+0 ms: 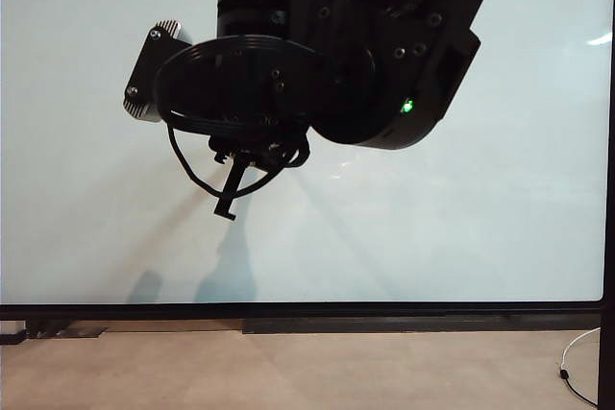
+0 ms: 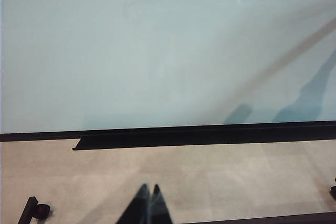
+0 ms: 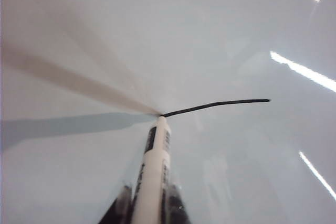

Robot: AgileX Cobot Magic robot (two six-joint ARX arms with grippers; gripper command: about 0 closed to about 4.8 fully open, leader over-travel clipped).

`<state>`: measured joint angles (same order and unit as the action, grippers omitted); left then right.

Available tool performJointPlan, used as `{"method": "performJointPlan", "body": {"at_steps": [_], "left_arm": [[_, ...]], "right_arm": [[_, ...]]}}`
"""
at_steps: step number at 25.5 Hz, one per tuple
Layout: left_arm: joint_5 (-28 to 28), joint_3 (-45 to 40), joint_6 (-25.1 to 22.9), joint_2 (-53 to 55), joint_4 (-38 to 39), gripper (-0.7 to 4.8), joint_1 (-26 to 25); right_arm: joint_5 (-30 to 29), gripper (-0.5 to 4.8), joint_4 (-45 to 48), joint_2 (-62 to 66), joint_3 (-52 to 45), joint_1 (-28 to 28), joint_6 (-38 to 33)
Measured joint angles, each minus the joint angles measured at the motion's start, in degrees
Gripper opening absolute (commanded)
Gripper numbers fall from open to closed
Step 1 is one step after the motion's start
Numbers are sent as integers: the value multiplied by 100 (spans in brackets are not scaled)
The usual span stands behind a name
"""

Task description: Pick up the pen on the shelf to the right of the whiteboard and draw a rectangle.

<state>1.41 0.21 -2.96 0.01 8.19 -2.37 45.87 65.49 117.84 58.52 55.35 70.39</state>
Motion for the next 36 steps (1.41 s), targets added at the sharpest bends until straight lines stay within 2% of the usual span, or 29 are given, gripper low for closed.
{"method": "performJointPlan", "body": {"at_steps": [14,15,17,20,24,27,29,33,36], "left_arm": [[-2,0,0,0,0,-5,0],[0,0,0,0,0,-5,0],[-2,0,0,0,0,-5,0],[0,0,0,0,0,-5,0],[0,0,0,0,0,-5,0],[0,2,0,0,0,-5,0],[-4,0,0,0,0,-5,0],[-2,0,0,0,0,-5,0],[-2,2,0,0,0,-5,0]], "right_arm": [[85,-6,-660,52,-2,15,-603],[175,-6,-649,57,-2,37,-544],[575,-6,-205,72,-44,216,15],[603,-6,802,61,-264,490,597],[1075,-6,1314,-114,-673,549,1191],[1154,-6,1401,-603,-1121,520,1239],[949,-6,1405,-1040,-1438,345,1032],[-227,-6,1123,-1965,-1799,240,-258],[-1517,-6,-321,-2721,-1788,-188,-2260]]}}
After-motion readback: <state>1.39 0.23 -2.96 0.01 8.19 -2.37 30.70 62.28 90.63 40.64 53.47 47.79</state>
